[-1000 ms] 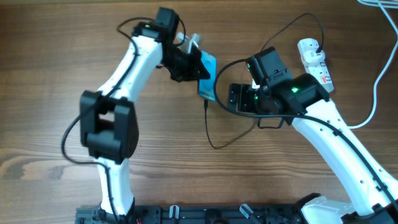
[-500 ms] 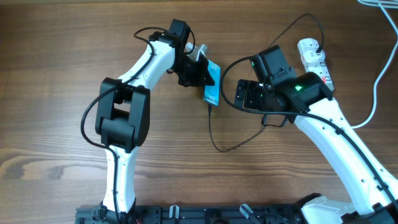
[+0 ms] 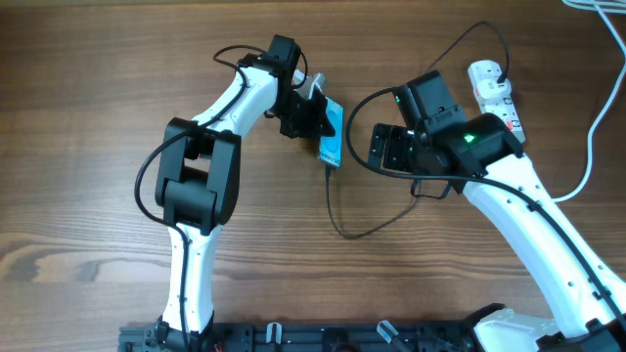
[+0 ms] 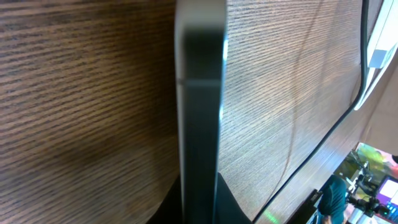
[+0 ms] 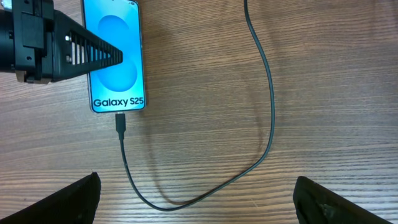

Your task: Plug charger to phone and switch on socket

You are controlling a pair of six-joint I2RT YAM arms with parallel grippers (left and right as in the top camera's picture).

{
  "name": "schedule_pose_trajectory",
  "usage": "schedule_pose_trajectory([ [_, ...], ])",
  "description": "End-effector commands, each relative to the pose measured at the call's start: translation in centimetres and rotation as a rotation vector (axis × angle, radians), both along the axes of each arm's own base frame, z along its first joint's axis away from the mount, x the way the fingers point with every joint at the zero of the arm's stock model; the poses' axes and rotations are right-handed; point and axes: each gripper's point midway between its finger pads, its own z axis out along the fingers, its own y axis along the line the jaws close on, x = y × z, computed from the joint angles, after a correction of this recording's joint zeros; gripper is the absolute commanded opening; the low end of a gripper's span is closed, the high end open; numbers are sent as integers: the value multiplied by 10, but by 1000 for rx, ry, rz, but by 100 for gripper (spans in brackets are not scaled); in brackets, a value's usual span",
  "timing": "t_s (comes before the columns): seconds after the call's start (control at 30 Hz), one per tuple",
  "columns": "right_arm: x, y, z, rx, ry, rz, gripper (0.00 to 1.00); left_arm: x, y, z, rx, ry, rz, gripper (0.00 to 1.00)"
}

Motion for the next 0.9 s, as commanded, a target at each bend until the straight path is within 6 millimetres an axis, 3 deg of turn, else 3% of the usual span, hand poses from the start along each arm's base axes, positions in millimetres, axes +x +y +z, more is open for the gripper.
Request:
schedule_pose_trajectory([
  [0.0, 4, -3, 11, 0, -40, -21, 99, 1, 9, -17, 78, -9, 2, 13],
  [0.17, 4, -3, 11, -1, -40, -21, 100, 3, 18, -22, 137, -19, 8, 18],
  [0.43, 3, -4, 10, -2, -37, -21, 100, 0, 27, -27, 196, -10, 12, 35],
  [0.73, -1, -6, 8, -11, -19, -21, 100, -5, 52, -34, 331, 0, 20, 45],
  [0.83, -3, -12, 7, 4, 8, -33, 100, -1, 59, -9, 321, -25, 44, 59],
  [0.87, -1, -20, 7, 75, 44, 4, 100, 9, 67, 28, 302, -100, 73, 100],
])
